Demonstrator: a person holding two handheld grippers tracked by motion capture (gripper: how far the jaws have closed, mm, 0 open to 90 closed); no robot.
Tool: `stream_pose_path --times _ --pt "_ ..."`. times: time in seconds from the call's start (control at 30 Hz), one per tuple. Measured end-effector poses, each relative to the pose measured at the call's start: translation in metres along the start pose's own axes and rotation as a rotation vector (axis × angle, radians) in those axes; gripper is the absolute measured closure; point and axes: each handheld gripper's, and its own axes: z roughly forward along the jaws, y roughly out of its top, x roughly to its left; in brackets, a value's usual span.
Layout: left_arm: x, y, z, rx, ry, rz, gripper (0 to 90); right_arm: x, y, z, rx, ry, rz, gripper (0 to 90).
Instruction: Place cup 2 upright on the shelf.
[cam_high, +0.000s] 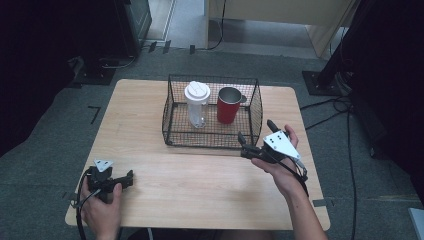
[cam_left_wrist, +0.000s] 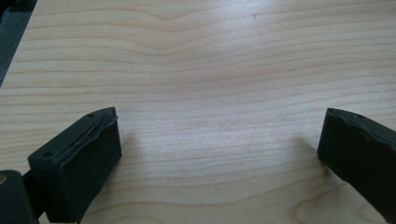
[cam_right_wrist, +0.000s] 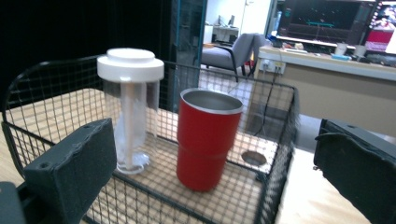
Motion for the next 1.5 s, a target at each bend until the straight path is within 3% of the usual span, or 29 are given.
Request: stream_pose_path --times 0.6,0.7,0.8,0.9,1.03,1.17,1.27,1.33,1.4,1.43,1.47,1.5 --pt "0.0 0.0 0.0 0.001 0.0 0.001 0.0 -0.03 -0.052 -0.033 0.082 -0.08 0.032 0.0" --pt "0.0 0.0 0.0 0.001 0.0 0.001 0.0 -0.034 -0.061 -0.037 0.105 -0.095 0.034 0.0" --pt "0.0 0.0 0.0 0.0 0.0 0.001 0.1 -0.038 -0.075 -0.044 0.145 -0.104 0.004 0.0" --pt "0.0 0.0 0.0 0.001 0.0 0.001 0.1 -0.04 -0.08 -0.047 0.164 -0.11 0.017 0.0" --pt "0.0 0.0 0.0 0.001 0.0 0.001 0.0 -0.048 -0.096 -0.055 0.266 -0.135 0.02 0.0" --pt "0.0 0.0 0.0 0.001 0.0 0.001 0.1 -0.053 -0.102 -0.058 0.312 -0.147 0.031 0.0" --pt "0.0 0.0 0.0 0.001 0.0 0.001 0.1 -0.056 -0.107 -0.058 0.389 -0.151 0.037 0.0" --pt "0.0 0.0 0.0 0.0 0.0 0.001 0.0 -0.058 -0.108 -0.059 0.397 -0.16 0.044 0.0" --pt "0.0 0.0 0.0 0.0 0.0 0.001 0.0 -0.06 -0.109 -0.058 0.469 -0.171 0.028 0.0" --pt "0.0 0.0 0.0 0.001 -0.001 0.001 0.0 -0.06 -0.109 -0.058 0.469 -0.171 0.028 0.0" --pt "0.0 0.0 0.0 0.001 0.0 0.001 0.1 -0.061 -0.11 -0.056 0.545 -0.181 0.031 0.0" --pt "0.0 0.0 0.0 0.001 0.0 0.001 0.0 -0.061 -0.11 -0.056 0.545 -0.181 0.031 0.0"
